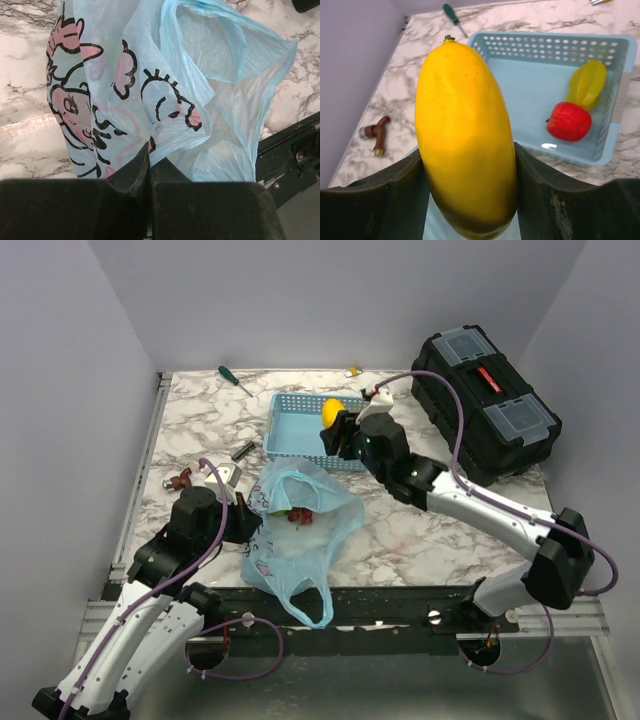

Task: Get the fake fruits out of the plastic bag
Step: Place the fake fruit in the bin.

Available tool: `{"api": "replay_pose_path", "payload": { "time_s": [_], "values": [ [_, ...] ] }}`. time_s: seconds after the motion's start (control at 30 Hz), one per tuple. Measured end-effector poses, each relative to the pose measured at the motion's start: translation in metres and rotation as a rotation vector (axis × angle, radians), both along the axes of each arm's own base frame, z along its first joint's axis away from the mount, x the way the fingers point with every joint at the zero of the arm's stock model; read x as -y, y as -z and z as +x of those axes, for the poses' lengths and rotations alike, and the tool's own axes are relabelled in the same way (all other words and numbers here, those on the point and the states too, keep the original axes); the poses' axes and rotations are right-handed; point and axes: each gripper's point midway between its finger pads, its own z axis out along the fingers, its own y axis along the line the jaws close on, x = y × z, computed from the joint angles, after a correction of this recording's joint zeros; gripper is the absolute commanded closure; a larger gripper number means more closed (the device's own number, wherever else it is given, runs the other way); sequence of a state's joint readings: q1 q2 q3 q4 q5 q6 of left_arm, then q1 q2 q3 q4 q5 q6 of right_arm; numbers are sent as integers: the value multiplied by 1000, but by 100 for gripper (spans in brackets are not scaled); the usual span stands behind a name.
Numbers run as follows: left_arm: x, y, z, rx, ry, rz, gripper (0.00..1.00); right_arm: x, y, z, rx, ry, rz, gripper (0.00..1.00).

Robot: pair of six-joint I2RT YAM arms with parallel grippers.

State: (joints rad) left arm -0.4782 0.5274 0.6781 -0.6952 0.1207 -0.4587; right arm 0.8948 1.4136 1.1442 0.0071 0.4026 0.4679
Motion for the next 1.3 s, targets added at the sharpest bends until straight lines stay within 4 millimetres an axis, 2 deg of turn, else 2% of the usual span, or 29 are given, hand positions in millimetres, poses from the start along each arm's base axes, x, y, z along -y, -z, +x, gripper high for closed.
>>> {"api": "replay_pose_path", "payload": {
  "time_s": [0.13, 0.27, 0.47, 0.53, 0.63, 0.77, 0.9, 0.97, 1.07, 1.17, 1.3],
  "values": [
    [2, -2, -1, 8, 16, -7, 100, 14, 21, 50, -74, 87, -17, 99],
    [3, -5, -1, 21, 19, -16, 100, 19, 57, 94, -168, 145, -66, 99],
    [1, -5, 0, 22, 6, -13, 100, 15, 108, 133, -277, 172, -147, 98],
    [1, -5, 1, 20, 3, -12, 100, 13, 126, 143, -313, 173, -169, 91],
    [1, -4, 1, 16, 3, -10, 100, 9, 152, 150, -365, 171, -207, 80],
    [1, -1, 2, 5, 3, -5, 100, 8, 182, 153, -422, 167, -254, 54],
    [2, 2, 2, -7, 3, 2, 100, 12, 198, 151, -455, 164, -297, 30],
    [2, 3, 2, -9, 3, 3, 100, 13, 199, 149, -460, 159, -310, 23],
    [2, 3, 2, -11, 3, 3, 100, 14, 198, 148, -458, 152, -319, 18],
    [2, 3, 2, -10, 3, 3, 100, 17, 192, 143, -457, 142, -329, 17],
    [2, 3, 2, -10, 4, 3, 100, 27, 169, 126, -445, 130, -324, 17]
  ]
}}
